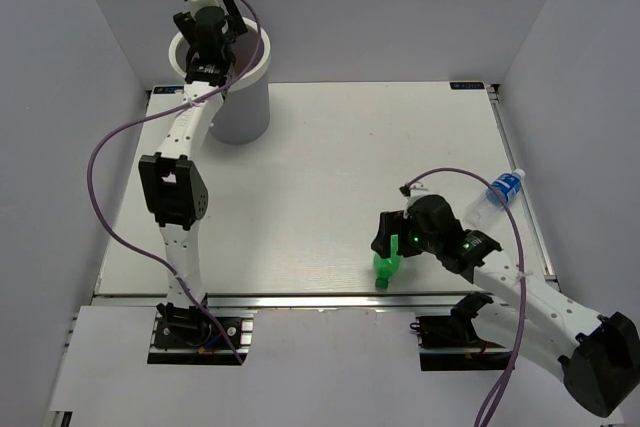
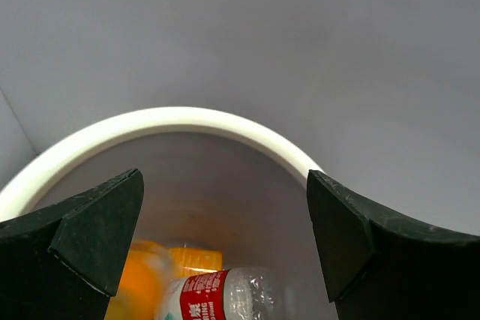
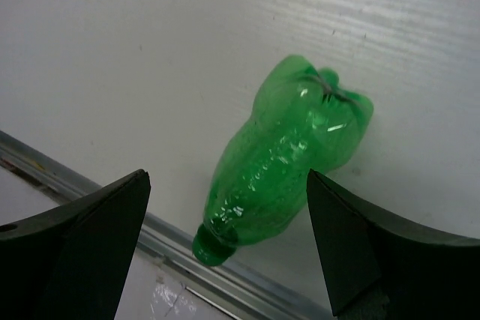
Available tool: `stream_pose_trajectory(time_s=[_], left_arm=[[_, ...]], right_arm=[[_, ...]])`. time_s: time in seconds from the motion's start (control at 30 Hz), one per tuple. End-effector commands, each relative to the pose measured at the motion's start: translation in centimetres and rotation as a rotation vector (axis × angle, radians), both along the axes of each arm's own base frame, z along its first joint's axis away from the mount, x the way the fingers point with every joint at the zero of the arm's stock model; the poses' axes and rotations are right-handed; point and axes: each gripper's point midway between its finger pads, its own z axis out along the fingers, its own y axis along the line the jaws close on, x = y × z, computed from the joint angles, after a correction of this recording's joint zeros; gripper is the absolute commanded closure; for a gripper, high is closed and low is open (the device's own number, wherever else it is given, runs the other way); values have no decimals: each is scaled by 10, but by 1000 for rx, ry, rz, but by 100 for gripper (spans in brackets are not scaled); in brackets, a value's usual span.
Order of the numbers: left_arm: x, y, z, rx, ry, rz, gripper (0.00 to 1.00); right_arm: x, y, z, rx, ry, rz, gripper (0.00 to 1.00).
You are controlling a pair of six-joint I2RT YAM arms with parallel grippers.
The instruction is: Put the plastic bottles in the bin
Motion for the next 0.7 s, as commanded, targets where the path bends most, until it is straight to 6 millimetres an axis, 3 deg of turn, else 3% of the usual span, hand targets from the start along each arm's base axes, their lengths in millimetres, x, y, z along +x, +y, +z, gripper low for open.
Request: stream_pose_trajectory(time_s=[0.0, 0.2, 0.27, 0.3, 0.33, 0.37, 0.4, 0.43, 0.47, 0.5, 0.57, 0.6, 0.67], left_arm=[[-39, 6, 96, -16, -165, -1, 2], [-72, -3, 127, -62, -199, -81, 2], [-78, -19, 113, -96, -161, -173, 2], [-98, -25, 132, -108, -198, -219, 2], [-107, -36, 138, -124, -232, -265, 2], [-112, -47, 112, -129, -179, -302, 2], [-134, -48, 132, -139, -227, -322, 2], [-144, -59, 136, -150, -246, -353, 2], [-149, -67, 118, -153, -207, -387, 2], [-167, -69, 130, -159, -230, -410, 2], [-181, -88, 120, -178, -194, -497, 2], [-185, -94, 100, -190, -151, -526, 2], [-205, -109, 94, -209, -137, -603, 2]], right_arm=[[-20, -1, -11, -33, 106, 10, 11], [-30, 2, -27, -73, 154, -26, 11], [-27, 0, -33, -81, 160, -80, 11], [-24, -6, -39, -103, 155, -120, 11], [-23, -8, -43, -109, 159, -149, 11], [-23, -8, -48, -108, 176, -176, 11], [-21, -6, -51, -98, 170, -188, 11], [-21, -4, -52, -89, 176, -195, 11], [-20, 2, -53, -79, 170, -180, 11], [-23, 5, -55, -83, 176, -161, 11], [-27, 8, -59, -109, 185, -139, 11], [-32, 10, -61, -126, 189, -119, 12], [-34, 13, -61, -142, 185, -99, 14]])
